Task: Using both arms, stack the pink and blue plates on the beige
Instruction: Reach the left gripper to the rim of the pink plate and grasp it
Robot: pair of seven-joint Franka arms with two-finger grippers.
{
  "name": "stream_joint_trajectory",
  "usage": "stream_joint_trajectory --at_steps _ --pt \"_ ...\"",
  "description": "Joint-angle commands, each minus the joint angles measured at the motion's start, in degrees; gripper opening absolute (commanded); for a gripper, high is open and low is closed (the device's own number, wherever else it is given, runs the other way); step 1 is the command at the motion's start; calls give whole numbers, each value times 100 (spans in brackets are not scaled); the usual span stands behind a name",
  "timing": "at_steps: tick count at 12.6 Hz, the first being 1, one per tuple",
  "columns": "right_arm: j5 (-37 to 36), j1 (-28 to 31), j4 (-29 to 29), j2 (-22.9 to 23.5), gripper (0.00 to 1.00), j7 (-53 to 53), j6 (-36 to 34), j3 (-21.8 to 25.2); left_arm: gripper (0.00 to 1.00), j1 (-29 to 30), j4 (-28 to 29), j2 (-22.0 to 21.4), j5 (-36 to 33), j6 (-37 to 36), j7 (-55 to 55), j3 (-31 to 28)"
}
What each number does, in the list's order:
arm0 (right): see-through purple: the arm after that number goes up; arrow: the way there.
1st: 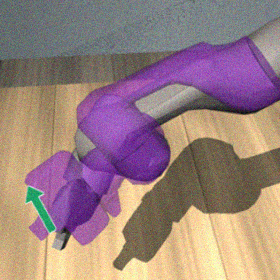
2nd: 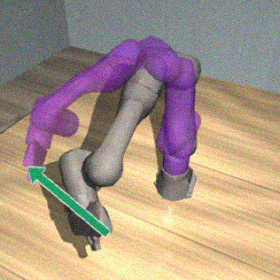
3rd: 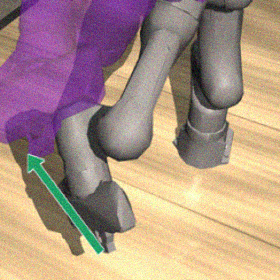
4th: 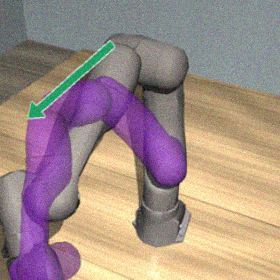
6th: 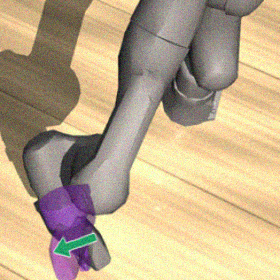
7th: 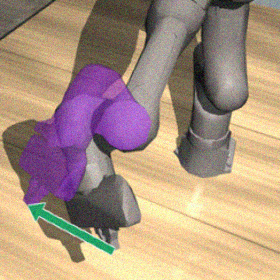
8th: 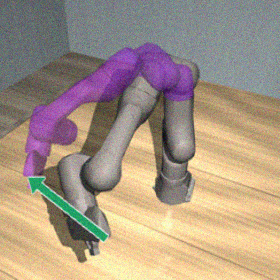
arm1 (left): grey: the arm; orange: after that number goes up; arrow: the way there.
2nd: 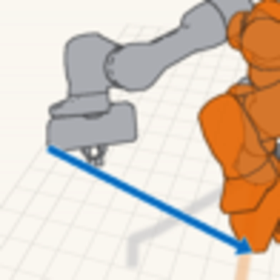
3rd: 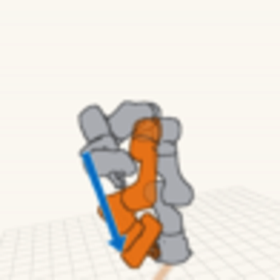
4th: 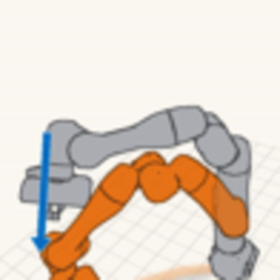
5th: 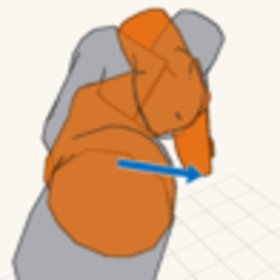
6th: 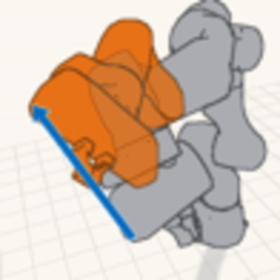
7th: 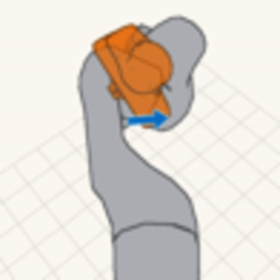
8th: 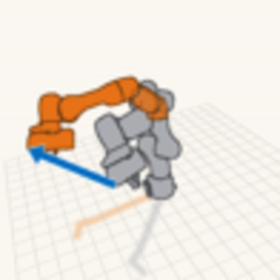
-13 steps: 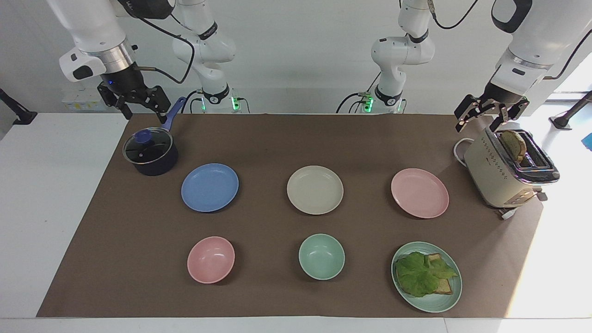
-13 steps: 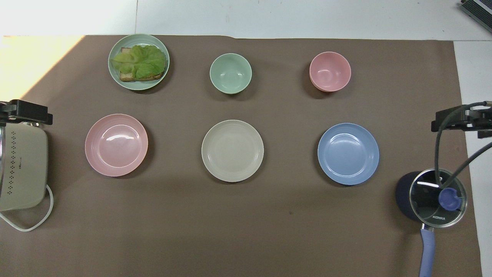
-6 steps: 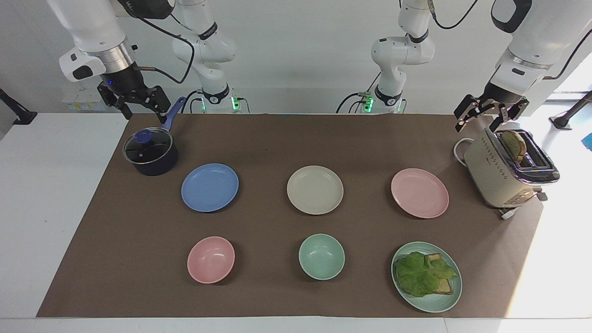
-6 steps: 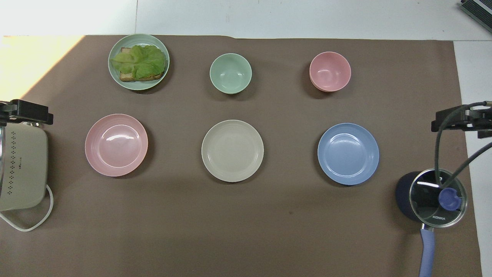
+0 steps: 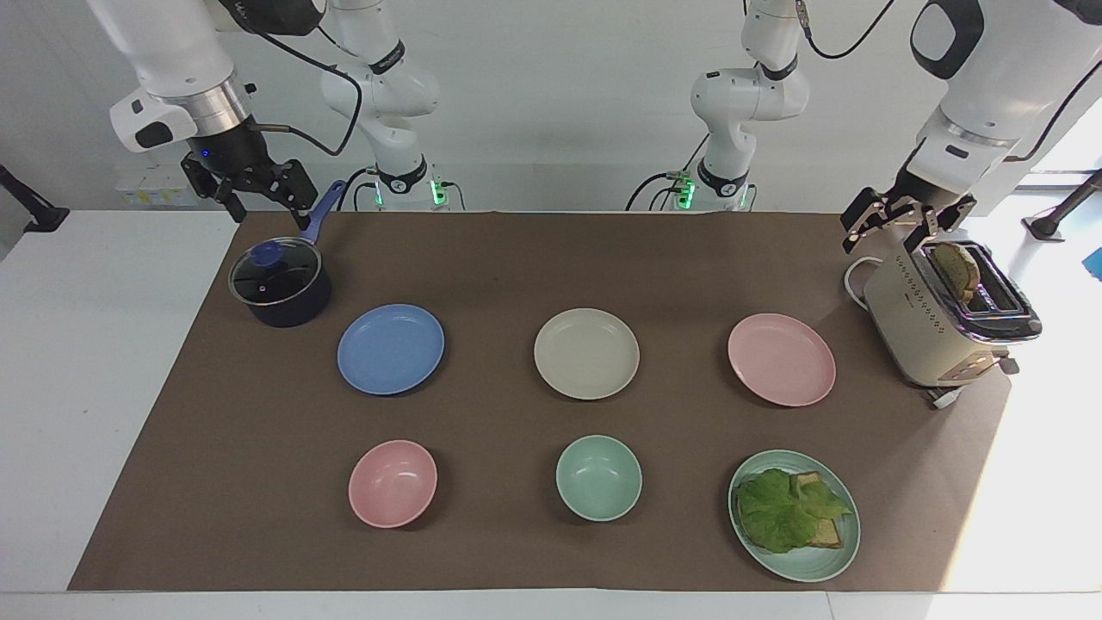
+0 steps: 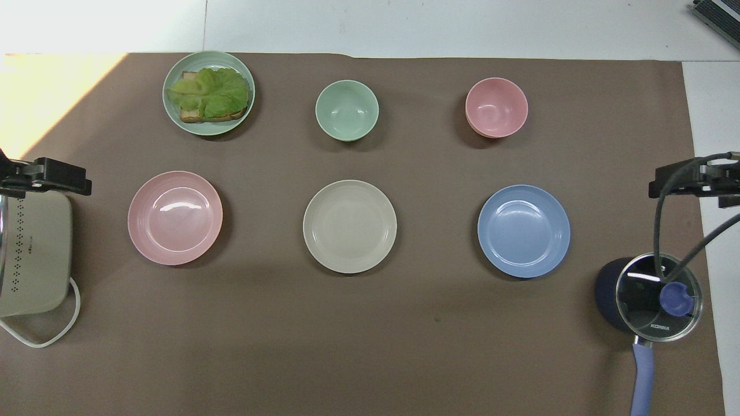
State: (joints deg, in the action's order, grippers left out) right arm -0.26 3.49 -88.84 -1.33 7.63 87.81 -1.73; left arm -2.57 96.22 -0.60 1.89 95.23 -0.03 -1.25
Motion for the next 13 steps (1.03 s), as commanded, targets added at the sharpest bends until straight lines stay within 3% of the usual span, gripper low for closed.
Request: stream_joint_trajectory --at_steps 1,3,6,9,13 --pt "18 73 -29 -69 100 11 -71 -30 100 81 791 -89 22 609 38 11" --pt "18 73 -37 -69 100 11 -71 -30 100 343 1212 33 22 907 30 2" --pt "18 73 -37 -69 100 11 -71 -30 100 354 2275 252 22 2321 38 2" --pt "18 73 -37 -69 100 11 -71 -30 100 415 2383 701 22 2571 47 -6" --pt "18 73 -37 -69 100 11 -80 -30 100 538 2910 737 22 2931 687 -6"
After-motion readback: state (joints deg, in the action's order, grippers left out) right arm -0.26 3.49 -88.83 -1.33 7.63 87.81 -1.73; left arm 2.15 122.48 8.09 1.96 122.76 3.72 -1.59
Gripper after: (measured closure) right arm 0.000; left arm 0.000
